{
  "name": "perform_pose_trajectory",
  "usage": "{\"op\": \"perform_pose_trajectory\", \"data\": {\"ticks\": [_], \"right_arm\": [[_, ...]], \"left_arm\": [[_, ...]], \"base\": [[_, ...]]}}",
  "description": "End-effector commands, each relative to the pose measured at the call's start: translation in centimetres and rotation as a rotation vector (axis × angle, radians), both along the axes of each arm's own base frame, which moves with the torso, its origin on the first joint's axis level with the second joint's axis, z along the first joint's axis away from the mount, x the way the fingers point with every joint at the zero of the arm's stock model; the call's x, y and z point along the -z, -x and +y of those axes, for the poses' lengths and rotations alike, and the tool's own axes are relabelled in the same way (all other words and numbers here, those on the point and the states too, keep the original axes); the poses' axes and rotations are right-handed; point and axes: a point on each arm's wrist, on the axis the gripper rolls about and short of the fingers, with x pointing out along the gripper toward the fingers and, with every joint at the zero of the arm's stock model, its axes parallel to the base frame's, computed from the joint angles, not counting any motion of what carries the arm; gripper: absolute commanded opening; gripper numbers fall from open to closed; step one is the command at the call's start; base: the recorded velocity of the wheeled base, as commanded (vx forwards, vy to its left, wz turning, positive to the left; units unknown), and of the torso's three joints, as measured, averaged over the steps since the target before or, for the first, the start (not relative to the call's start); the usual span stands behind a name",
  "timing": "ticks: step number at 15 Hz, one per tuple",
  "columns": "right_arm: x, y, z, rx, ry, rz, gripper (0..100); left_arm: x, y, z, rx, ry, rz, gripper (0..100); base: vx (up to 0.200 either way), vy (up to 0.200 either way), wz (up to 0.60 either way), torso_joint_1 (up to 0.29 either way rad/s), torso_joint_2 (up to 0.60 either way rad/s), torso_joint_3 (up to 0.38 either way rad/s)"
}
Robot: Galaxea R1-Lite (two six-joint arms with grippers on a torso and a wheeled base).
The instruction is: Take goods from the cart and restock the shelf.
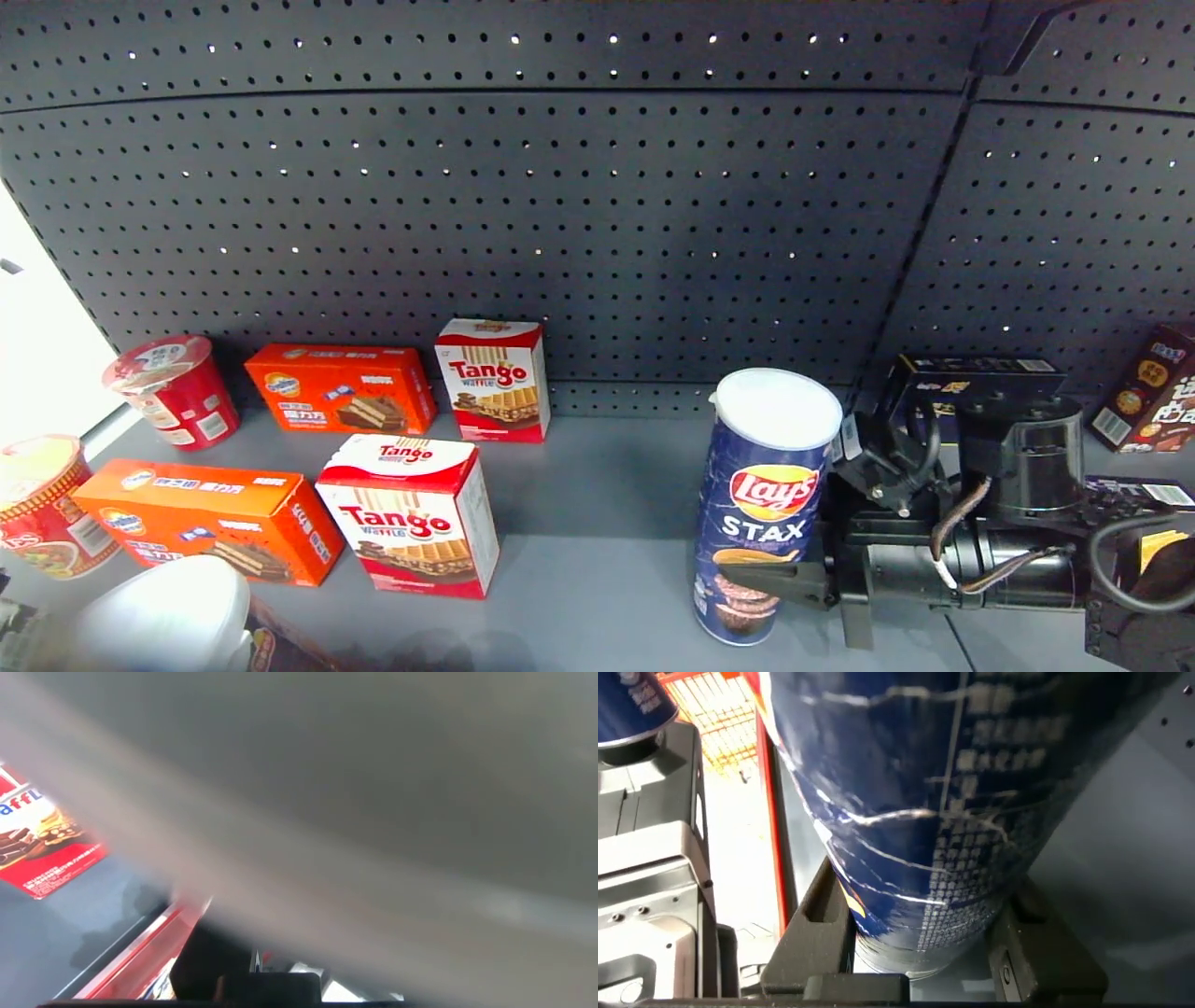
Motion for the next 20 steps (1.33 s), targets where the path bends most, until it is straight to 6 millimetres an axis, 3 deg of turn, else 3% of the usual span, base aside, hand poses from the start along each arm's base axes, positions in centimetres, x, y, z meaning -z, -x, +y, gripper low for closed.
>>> {"op": "perform_pose_trajectory", "data": {"ticks": [1, 15, 16, 20], "right_arm": [[0.5, 0.1, -0.1, 0.0, 0.008, 0.013, 0], [1.1, 1.6, 0.2, -0.04, 0.015, 0.025, 0], [1.3, 1.7, 0.1, -0.041, 0.014, 0.019, 100], [1.2, 1.6, 0.1, -0.011, 0.021, 0.012, 100]], "left_arm": [[0.0, -0.1, -0.1, 0.0, -0.003, 0.003, 0], [0.7, 0.1, 0.1, -0.018, -0.02, 0.014, 0], [0.7, 0.1, 0.1, -0.018, -0.022, 0.015, 0], [0.9, 0.1, 0.2, -0.017, -0.027, 0.018, 0]], "base": [[0.0, 0.0, 0.0, 0.0, 0.0, 0.0], [0.0, 0.0, 0.0, 0.0, 0.0, 0.0], [0.0, 0.0, 0.0, 0.0, 0.0, 0.0], [0.0, 0.0, 0.0, 0.0, 0.0, 0.0]]}}
